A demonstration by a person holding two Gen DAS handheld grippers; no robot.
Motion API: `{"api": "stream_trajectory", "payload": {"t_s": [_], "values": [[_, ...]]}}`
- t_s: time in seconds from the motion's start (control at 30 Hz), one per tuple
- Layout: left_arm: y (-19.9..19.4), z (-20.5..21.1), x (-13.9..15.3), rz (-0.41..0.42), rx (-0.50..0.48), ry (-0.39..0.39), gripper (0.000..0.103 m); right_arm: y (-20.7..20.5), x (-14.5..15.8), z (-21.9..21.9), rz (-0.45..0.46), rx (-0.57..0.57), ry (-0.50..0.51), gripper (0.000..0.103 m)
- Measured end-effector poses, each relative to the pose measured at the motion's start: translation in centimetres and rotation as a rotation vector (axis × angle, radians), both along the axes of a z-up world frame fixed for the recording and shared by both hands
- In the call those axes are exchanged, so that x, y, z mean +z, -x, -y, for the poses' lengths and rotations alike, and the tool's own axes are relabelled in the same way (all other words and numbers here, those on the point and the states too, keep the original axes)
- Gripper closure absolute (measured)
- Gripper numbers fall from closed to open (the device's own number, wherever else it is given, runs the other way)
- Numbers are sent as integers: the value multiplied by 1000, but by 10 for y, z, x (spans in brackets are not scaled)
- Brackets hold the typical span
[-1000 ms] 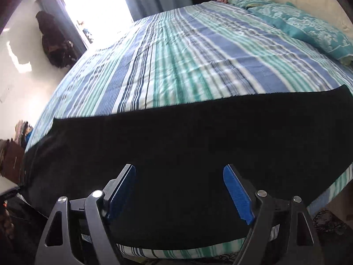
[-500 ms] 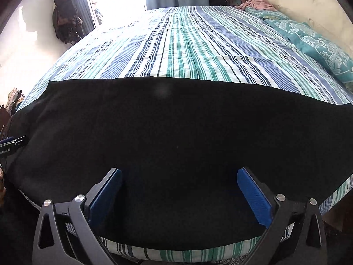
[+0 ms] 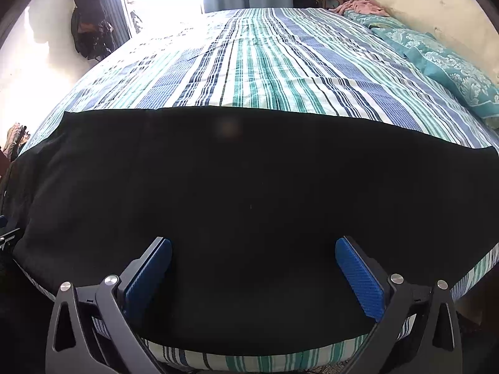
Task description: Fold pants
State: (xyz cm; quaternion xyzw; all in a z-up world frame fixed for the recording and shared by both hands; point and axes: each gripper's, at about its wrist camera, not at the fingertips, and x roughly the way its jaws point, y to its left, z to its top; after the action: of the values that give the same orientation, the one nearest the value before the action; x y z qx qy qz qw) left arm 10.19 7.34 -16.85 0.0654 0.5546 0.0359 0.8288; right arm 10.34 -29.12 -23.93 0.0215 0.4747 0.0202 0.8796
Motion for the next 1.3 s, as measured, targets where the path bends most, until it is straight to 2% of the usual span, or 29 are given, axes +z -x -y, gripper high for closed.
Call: {"api": "stream_trajectory", "payload": {"t_s": [0.1,0.23,0.3,0.4,0.47,0.53,0.67,0.73,0.87,0.97,1.03,1.07,1.13,1.2,1.3], "values": [[6,-5,8,8,8,23,4,0,0,-1,0,-4,7,0],[7,-9,35,120,25,65,4,0,-1,-1,6,-9,13,0],[2,-13,41,150,41,76,3,0,-1,-2,9,-10,15,0],[-2,-15,31,125,53,52,3,1,-1,-2,13,-10,18,0],[0,-15,14,73,55,12,3,2,-1,-2,14,-10,18,0],[6,-17,3,30,53,16,2,2,-1,-2,16,-10,19,0],[10,-14,13,48,48,26,3,2,-1,-2,19,-11,20,0],[9,-13,26,95,42,43,3,2,-1,-3,20,-11,21,0],[-10,-23,43,158,59,8,3,2,-1,-3,22,-11,22,0],[-44,-54,38,167,142,-23,3,3,-1,-3,26,-11,23,0],[-53,-77,20,127,227,-33,4,3,-1,-3,27,-11,23,0],[-60,-85,14,107,260,-12,4,3,-1,-3,28,-11,23,0],[-51,-92,13,125,288,21,4,3,-1,-3,29,-11,23,0],[-45,-87,17,131,270,29,4,4,-1,-4,32,-11,23,0],[-37,-59,28,175,185,65,4,4,-1,-3,33,-11,24,0]]}}
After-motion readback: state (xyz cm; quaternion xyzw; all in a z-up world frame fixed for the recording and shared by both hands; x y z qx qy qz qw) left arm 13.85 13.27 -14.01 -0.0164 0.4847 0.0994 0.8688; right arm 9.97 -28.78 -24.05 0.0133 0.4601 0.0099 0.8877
